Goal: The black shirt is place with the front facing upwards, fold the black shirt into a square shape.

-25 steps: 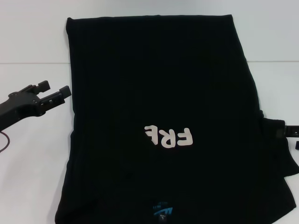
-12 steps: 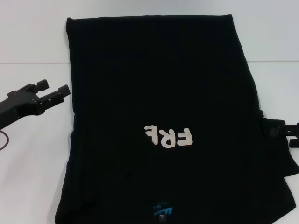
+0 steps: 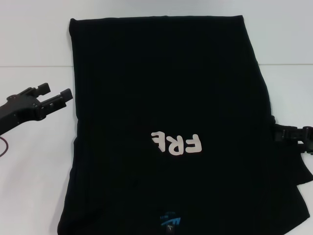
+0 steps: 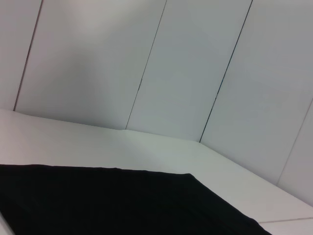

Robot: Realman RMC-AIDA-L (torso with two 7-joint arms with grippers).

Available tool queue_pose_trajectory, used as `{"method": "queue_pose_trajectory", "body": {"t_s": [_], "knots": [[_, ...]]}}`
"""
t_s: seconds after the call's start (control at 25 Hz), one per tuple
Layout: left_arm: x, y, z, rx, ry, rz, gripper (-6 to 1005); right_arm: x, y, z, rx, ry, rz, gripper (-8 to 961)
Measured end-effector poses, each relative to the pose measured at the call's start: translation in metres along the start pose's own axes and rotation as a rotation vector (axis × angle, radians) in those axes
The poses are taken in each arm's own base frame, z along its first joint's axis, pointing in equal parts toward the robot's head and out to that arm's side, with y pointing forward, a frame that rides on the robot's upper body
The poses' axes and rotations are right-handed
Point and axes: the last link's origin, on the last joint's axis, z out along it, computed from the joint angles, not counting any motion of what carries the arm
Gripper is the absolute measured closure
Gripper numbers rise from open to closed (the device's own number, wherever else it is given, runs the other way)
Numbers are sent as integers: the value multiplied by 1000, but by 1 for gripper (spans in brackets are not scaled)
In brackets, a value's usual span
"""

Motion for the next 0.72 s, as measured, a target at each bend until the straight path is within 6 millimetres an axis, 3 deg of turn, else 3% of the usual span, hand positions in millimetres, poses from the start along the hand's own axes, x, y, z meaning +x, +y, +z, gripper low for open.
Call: {"method": "queue_pose_trajectory", "body": {"t_s": [0.2,0.4,0.52,0.72], "knots": [[0,0,-1,1,0,1,138,2,1,3,-5,12,5,69],[0,-1,-2,8,5,-2,138,5,-2,4,-10,25,24,173],[0,-2,-3,10,6,-2,138,7,-4,3,-12,29,33,417],[1,-2,-4,15,17,-6,138,9,-8,1,-9,28,48,625]]}}
